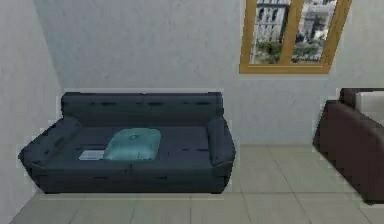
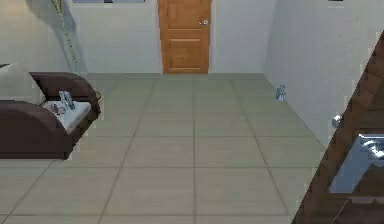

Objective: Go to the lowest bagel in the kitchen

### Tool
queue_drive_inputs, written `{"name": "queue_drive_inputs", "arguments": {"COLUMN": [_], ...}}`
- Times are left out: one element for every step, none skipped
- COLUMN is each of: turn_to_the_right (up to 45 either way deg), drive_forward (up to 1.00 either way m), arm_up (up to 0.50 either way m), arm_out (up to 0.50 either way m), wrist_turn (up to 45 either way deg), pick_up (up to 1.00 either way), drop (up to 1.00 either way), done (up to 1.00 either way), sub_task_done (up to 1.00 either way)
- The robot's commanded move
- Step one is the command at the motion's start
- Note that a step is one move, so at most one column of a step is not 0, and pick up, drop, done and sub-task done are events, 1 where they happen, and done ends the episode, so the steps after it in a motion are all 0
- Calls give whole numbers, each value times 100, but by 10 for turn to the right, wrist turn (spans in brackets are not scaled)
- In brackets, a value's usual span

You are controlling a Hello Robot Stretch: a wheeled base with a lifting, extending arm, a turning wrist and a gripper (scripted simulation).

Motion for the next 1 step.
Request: {"name": "queue_drive_inputs", "arguments": {"turn_to_the_right": [450], "drive_forward": [0], "arm_up": [0], "arm_out": [0], "wrist_turn": [0], "pick_up": [0], "drop": [0], "done": [0], "sub_task_done": [0]}}
